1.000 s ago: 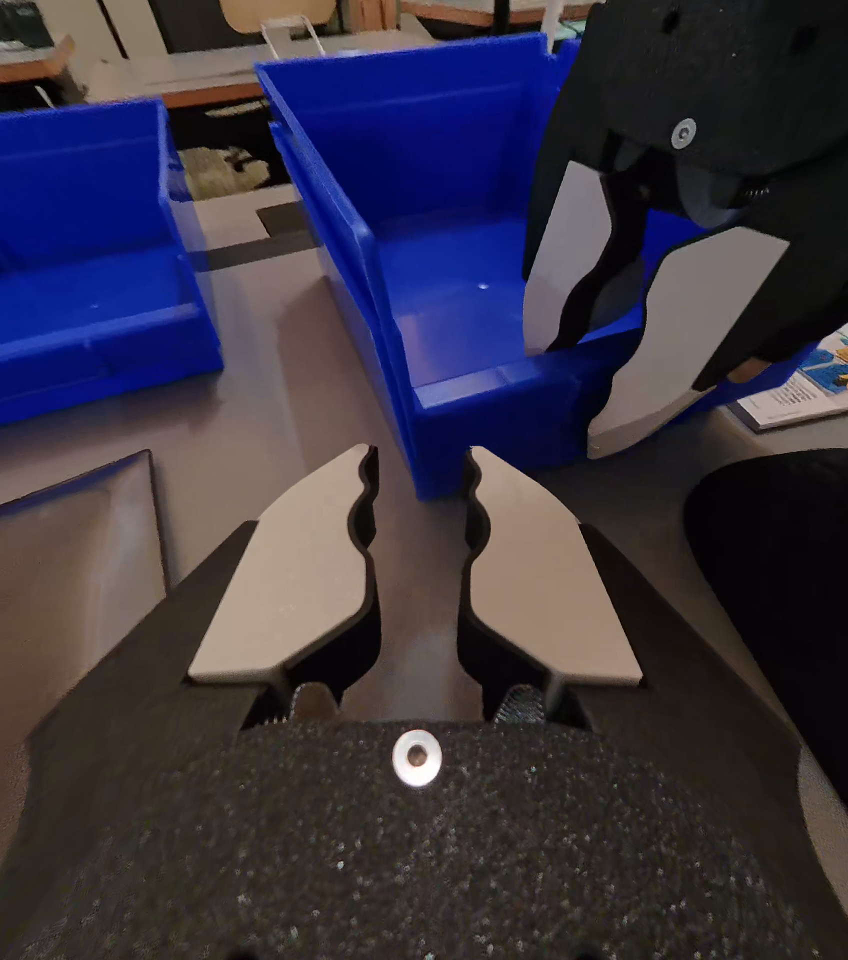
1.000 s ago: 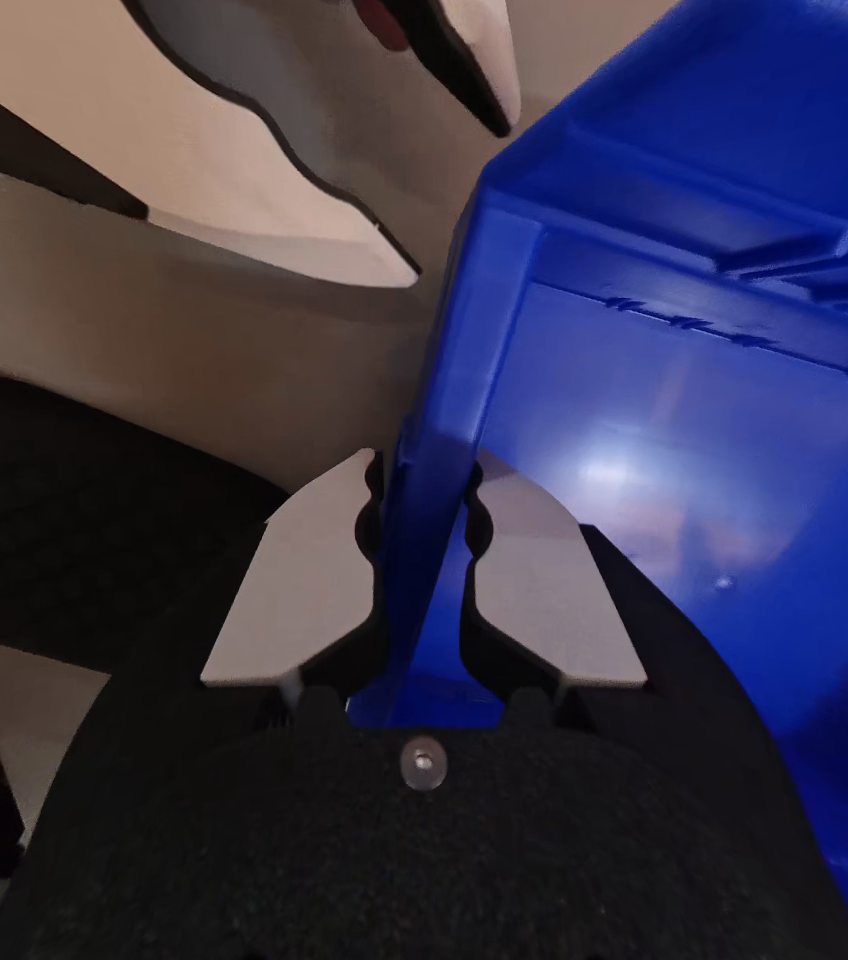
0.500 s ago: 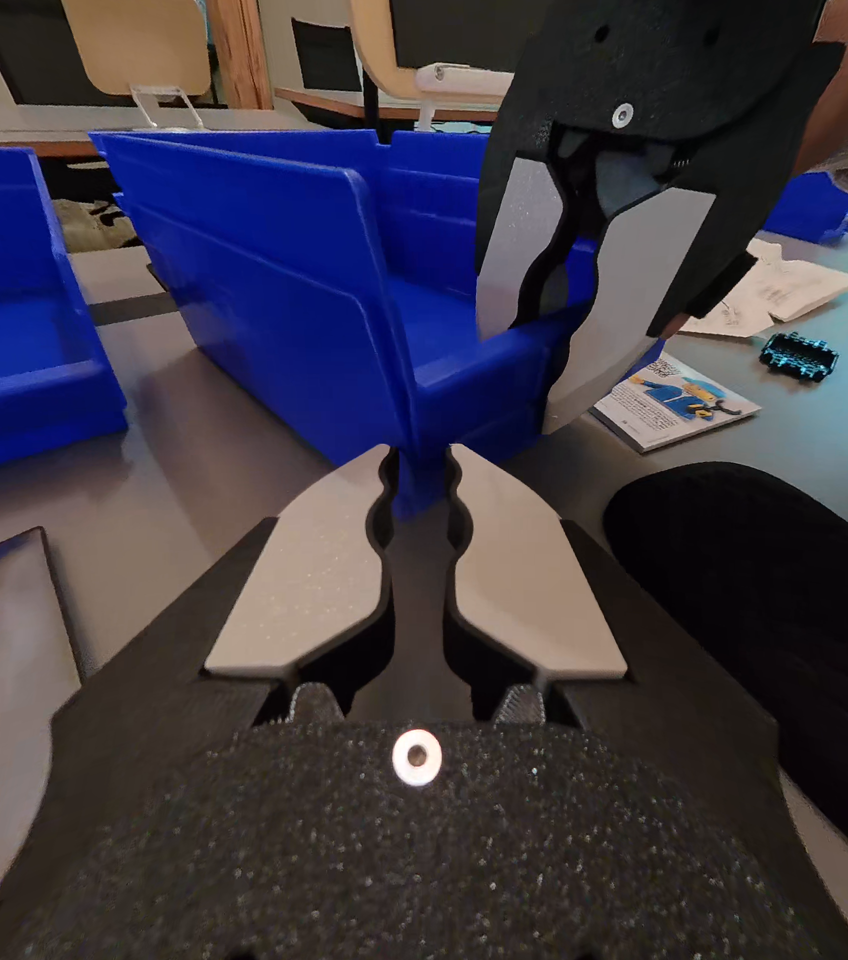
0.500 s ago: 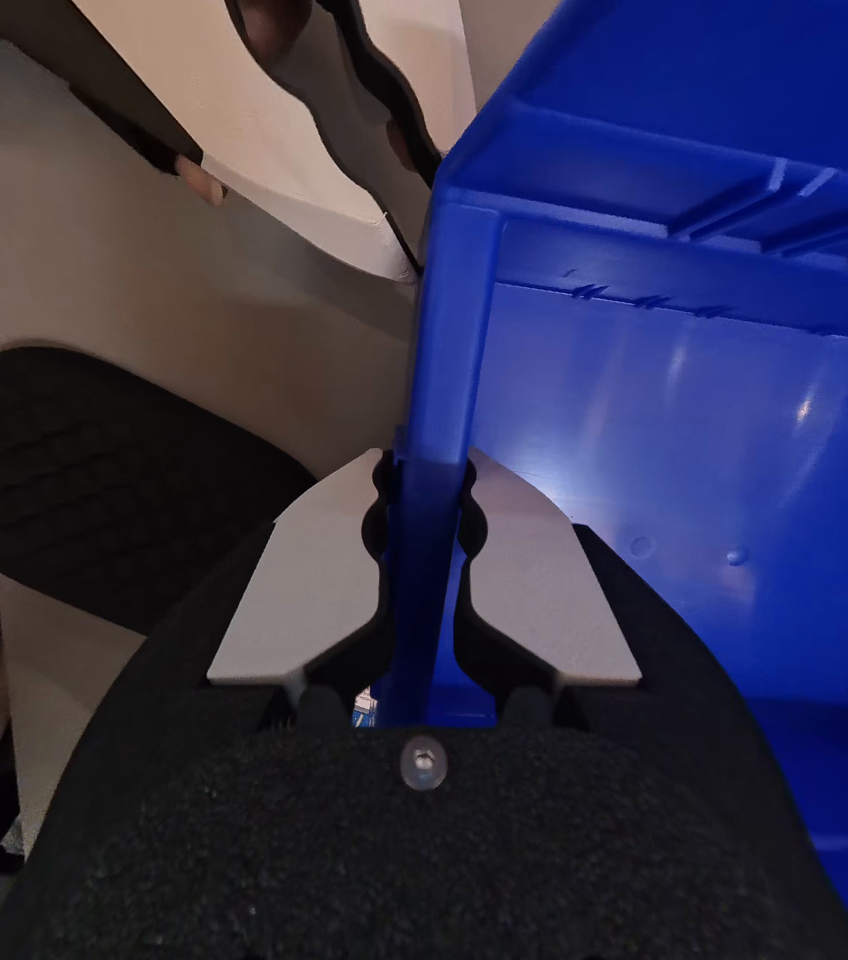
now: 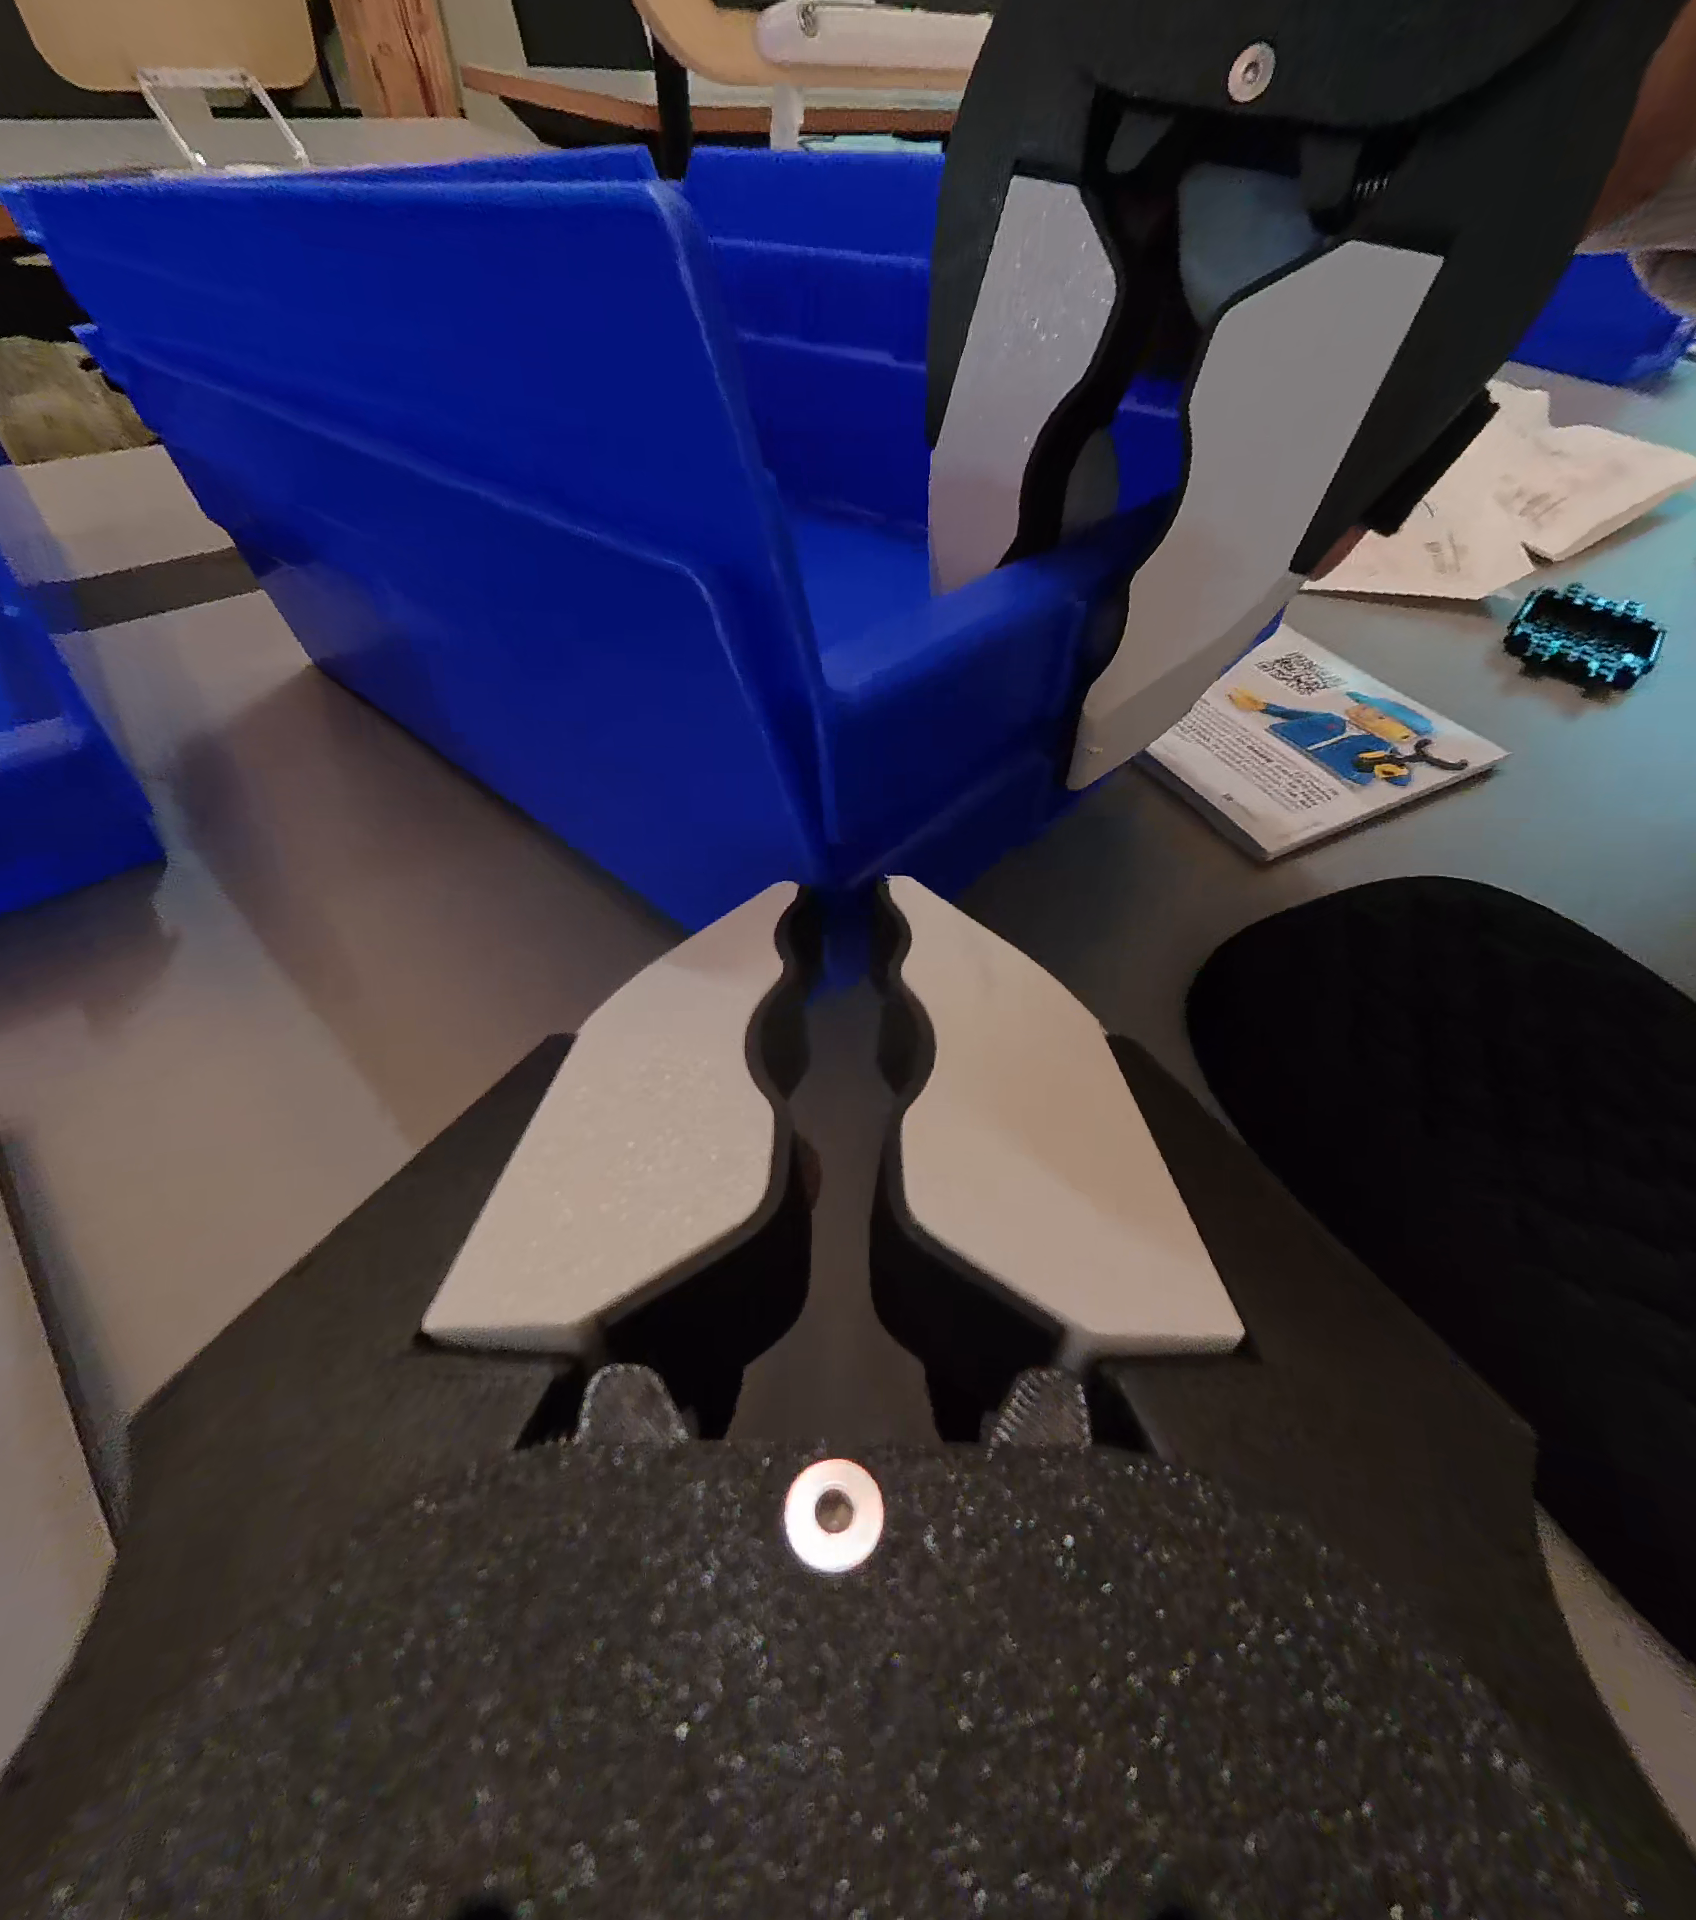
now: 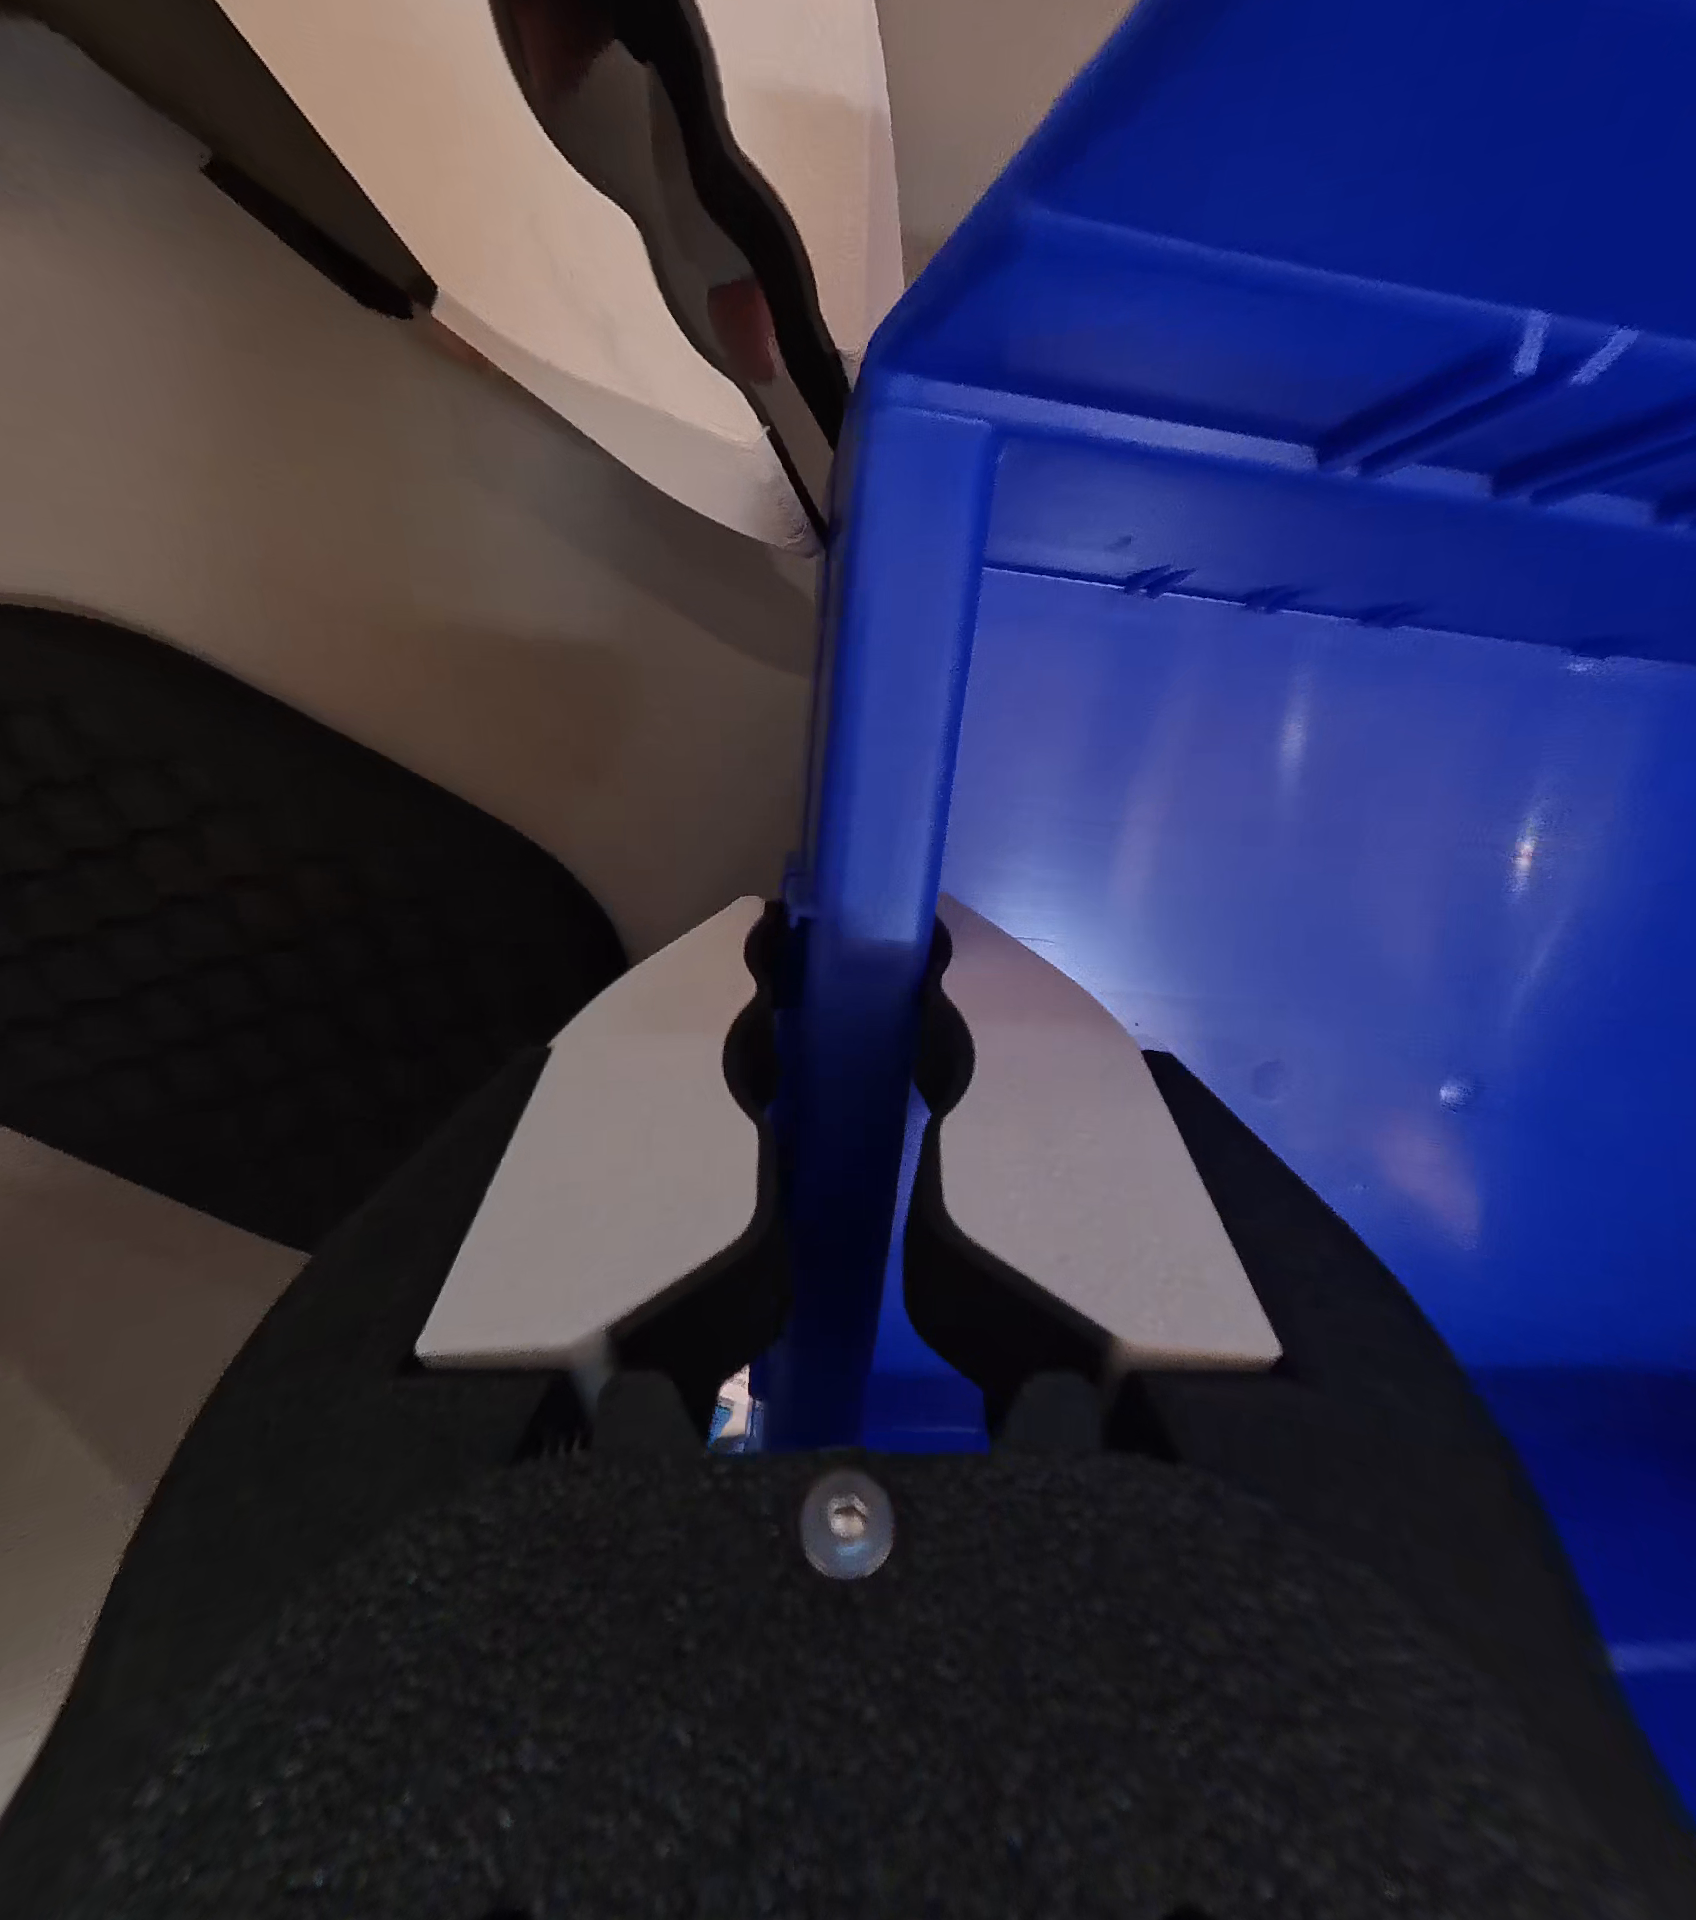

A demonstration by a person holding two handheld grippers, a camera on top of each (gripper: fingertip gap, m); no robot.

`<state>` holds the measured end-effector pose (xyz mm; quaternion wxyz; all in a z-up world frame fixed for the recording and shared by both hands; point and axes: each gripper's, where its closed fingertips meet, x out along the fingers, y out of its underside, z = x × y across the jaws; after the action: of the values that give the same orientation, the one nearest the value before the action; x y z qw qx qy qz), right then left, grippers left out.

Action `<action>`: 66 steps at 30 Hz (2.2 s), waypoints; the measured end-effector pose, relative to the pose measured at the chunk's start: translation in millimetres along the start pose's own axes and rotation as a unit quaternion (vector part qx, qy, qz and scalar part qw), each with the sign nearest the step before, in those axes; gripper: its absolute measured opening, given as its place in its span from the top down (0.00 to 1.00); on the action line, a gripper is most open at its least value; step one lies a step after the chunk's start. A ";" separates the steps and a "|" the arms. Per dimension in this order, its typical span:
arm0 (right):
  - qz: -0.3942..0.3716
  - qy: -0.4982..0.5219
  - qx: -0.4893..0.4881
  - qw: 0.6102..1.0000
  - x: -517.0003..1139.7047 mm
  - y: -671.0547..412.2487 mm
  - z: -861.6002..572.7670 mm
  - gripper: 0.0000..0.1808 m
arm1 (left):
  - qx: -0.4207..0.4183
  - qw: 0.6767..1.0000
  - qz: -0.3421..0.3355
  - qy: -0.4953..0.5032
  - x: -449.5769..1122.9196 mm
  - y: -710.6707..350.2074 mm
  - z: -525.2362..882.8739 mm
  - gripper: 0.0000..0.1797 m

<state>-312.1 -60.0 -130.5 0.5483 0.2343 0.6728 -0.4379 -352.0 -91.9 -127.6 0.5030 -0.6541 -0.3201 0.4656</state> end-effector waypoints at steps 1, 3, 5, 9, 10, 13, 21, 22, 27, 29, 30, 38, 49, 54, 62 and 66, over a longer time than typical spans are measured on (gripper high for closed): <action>0.000 0.001 -0.003 1.000 0.3 0.5 -0.9 0.88 | -0.002 1.000 0.003 0.003 1.0 0.8 0.3 0.94; -0.003 0.000 -0.004 1.000 0.9 1.2 -2.1 0.88 | 0.001 1.000 0.007 -0.002 2.7 1.2 0.8 0.94; -0.002 0.013 -0.010 1.000 9.5 2.6 -7.2 0.87 | 0.006 1.000 0.024 -0.018 5.4 5.7 4.9 0.94; -0.003 0.037 -0.017 0.999 25.9 -1.1 -24.1 0.87 | 0.006 0.994 0.075 -0.075 12.5 17.7 25.7 0.95; 0.000 0.044 -0.020 0.999 27.6 -3.5 -29.4 0.87 | 0.005 0.993 0.072 -0.092 10.9 16.1 31.8 0.95; 0.007 0.055 -0.010 0.998 31.0 -11.0 -48.5 0.87 | -0.003 0.990 0.051 -0.131 0.5 7.3 45.9 0.93; 0.017 0.070 0.011 0.997 38.5 -33.1 -70.9 0.86 | -0.017 0.980 0.005 -0.198 -21.5 -4.6 59.0 0.90; 0.007 0.087 -0.003 0.996 35.8 -35.6 -71.4 0.85 | -0.019 0.980 -0.001 -0.199 -22.4 -7.4 58.8 0.90; -0.174 0.069 0.033 0.982 -44.5 -74.9 -61.8 0.75 | -0.015 0.975 -0.039 -0.220 -32.8 -29.6 66.4 0.90; -0.241 0.097 0.076 0.963 -95.5 -65.1 -82.9 0.73 | -0.013 0.971 -0.053 -0.231 -37.9 -39.9 73.0 0.90; -0.264 0.125 0.104 0.951 -117.5 -49.4 -101.9 0.72 | -0.011 0.970 -0.055 -0.235 -39.8 -43.5 76.5 0.90; -0.324 0.035 0.374 0.868 -113.0 84.9 -179.8 0.62 | 0.017 0.959 -0.036 -0.281 -39.0 -62.5 118.5 0.90; -0.245 0.117 0.383 0.883 -75.3 90.5 -185.3 0.80 | 0.038 0.973 0.085 -0.209 35.2 -64.4 179.9 0.77; -0.257 0.122 0.395 0.873 -76.2 89.7 -185.7 0.81 | 0.040 0.977 0.086 -0.188 58.2 -55.3 181.8 0.83; -0.286 0.122 0.409 0.858 -77.7 89.1 -185.1 0.81 | 0.050 0.980 0.099 -0.163 84.4 -48.6 193.2 0.93; -0.289 0.126 0.412 0.855 -78.8 90.2 -185.0 0.81 | 0.090 0.967 0.090 -0.220 84.1 -53.7 198.0 0.94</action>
<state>-316.1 155.2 -83.4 0.1606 0.2867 0.5321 -0.7803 -503.3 69.5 -112.3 0.4326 -0.5141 -0.3192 0.6683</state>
